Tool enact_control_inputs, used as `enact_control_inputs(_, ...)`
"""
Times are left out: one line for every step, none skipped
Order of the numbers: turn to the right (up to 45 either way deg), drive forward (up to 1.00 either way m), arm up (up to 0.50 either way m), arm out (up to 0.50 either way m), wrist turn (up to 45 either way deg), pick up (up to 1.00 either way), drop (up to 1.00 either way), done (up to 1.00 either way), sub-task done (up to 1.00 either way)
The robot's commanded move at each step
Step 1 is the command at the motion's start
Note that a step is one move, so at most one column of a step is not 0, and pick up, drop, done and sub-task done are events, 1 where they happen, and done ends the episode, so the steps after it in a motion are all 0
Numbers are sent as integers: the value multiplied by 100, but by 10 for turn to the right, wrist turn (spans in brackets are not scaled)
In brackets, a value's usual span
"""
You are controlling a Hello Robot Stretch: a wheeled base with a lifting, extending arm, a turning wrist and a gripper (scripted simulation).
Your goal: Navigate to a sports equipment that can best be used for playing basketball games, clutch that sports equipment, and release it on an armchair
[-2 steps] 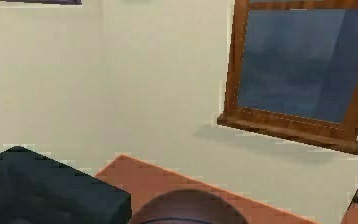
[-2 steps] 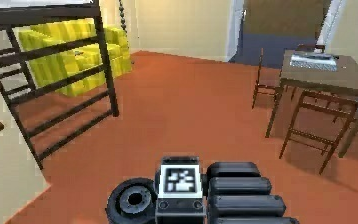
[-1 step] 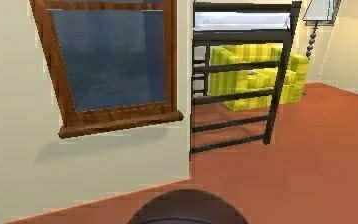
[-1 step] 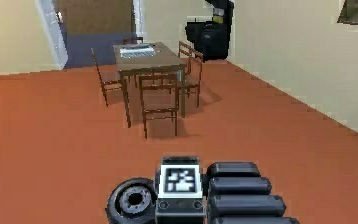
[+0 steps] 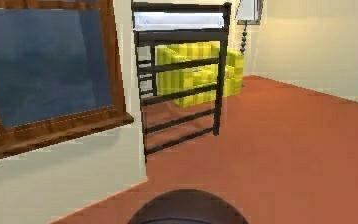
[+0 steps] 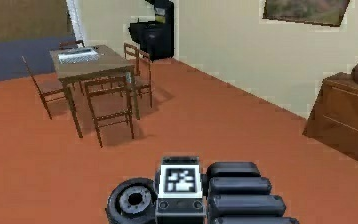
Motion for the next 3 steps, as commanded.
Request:
enact_control_inputs(-450,0,0,0,0,0,0,0,0)
enact_control_inputs(-120,0,0,0,0,0,0,0,0)
enact_control_inputs(0,70,0,0,0,0,0,0,0)
